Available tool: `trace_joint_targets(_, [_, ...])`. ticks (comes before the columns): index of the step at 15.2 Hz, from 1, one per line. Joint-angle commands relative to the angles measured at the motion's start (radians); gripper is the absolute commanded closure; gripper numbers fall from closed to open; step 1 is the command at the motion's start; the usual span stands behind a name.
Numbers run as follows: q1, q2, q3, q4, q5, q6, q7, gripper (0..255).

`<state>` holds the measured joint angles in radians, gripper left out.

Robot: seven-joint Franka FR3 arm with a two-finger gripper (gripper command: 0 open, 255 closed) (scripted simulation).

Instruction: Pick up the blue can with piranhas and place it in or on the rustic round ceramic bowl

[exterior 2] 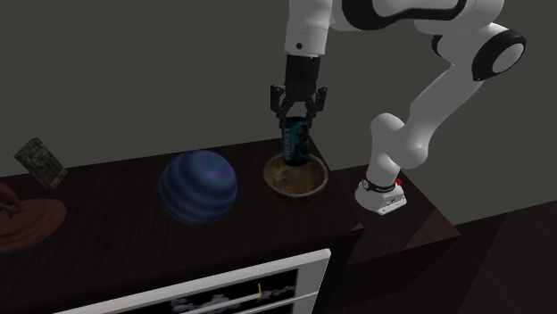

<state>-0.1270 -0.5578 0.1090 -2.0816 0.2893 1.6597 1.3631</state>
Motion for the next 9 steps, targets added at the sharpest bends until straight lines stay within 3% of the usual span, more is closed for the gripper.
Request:
trace_joint_targets(1, [0.001,-0.008,0.002,-0.036,0.003,0.028,-0.006,255])
trace_joint_targets(9, [0.003,-0.030,0.010,-0.150,0.012,0.119,-0.027,255])
